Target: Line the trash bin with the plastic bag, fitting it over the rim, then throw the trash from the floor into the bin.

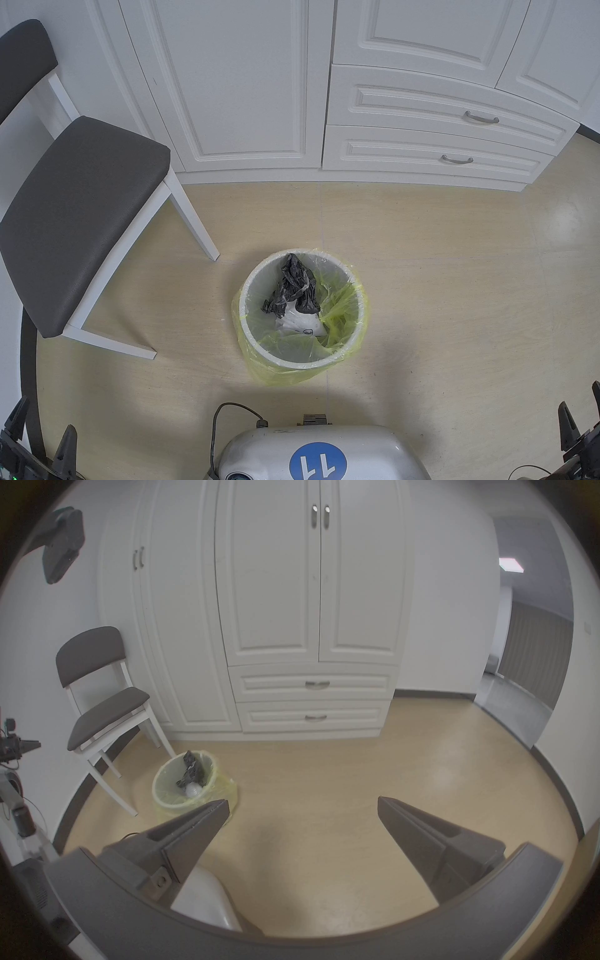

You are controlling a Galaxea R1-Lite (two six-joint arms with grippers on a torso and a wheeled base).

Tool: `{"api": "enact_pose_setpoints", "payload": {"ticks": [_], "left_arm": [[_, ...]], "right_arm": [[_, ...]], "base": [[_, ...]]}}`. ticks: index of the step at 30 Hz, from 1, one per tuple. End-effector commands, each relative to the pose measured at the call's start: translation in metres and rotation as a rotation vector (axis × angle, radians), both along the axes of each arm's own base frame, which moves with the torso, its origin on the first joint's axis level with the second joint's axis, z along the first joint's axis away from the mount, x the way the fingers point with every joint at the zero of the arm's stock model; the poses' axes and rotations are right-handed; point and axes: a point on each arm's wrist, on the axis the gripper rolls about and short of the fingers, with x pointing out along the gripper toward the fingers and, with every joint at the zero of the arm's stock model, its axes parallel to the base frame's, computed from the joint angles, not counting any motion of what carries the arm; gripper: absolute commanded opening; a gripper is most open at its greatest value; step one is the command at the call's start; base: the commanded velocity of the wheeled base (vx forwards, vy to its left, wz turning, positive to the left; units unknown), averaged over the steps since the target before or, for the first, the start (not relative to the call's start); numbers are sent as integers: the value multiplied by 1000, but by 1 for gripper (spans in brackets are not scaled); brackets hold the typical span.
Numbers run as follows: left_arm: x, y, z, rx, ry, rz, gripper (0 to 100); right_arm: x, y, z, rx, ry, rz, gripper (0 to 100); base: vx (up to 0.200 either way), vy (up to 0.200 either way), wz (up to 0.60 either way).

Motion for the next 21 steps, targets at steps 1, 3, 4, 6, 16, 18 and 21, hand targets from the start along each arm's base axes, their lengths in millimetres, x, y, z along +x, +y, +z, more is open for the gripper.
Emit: {"api": "enact_pose_setpoints", "payload": {"ticks": [1,3,4,6,16,18,21], "left_arm": [[0,0,-5,-1,7,-2,100],[0,0,-5,1,8,-9,100],[0,0,-5,1,8,-9,100],[0,-2,-4,-6,14,-80,100],[-2,-2,-2,82,26,-85,100],[-1,2,-3,76,18,73,100],[-1,4,-1,68,2,183,100]], "right_arm": [[0,0,-6,2,11,5,100],[0,0,-6,-12,13,5,100],[0,0,-6,-12,13,5,100],[0,0,-6,-11,13,8,100],[0,0,-6,9,13,7,100],[0,0,-6,9,13,7,100],[0,0,-6,9,13,7,100]], "base": [[0,0,0],[0,0,0],[0,0,0],[0,0,0],[0,0,0],[0,0,0],[0,0,0]]}}
